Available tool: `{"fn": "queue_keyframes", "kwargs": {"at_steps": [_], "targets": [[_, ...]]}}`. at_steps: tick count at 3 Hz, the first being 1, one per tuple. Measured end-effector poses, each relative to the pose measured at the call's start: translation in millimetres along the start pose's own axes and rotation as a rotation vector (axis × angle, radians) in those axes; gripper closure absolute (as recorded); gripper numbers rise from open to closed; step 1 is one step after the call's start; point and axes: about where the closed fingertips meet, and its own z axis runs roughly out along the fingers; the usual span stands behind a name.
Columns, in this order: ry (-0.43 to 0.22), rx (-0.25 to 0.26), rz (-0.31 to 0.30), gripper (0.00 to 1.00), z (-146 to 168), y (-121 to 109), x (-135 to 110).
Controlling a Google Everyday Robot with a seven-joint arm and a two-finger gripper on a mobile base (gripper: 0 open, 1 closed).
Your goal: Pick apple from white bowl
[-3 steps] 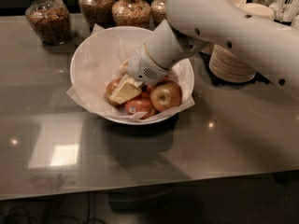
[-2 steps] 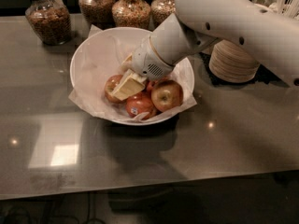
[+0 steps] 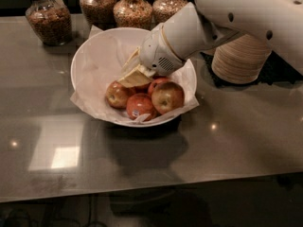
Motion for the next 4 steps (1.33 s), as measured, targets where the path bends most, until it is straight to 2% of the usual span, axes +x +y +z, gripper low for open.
{"fn": "queue_keyframes", "kwargs": {"at_steps": [1,2,3,4], "targets": [[0.000,0.000,0.000,0.81,-0.1,0.1,-0.1],[0.000,0.000,0.000,0.58,-0.1,0.2,-0.1],[0.002,-0.008,-0.004,0.41,3.3,2.1,-0.9],[0.002,-0.008,-0.004,0.60,3.3,2.1,-0.9]]}}
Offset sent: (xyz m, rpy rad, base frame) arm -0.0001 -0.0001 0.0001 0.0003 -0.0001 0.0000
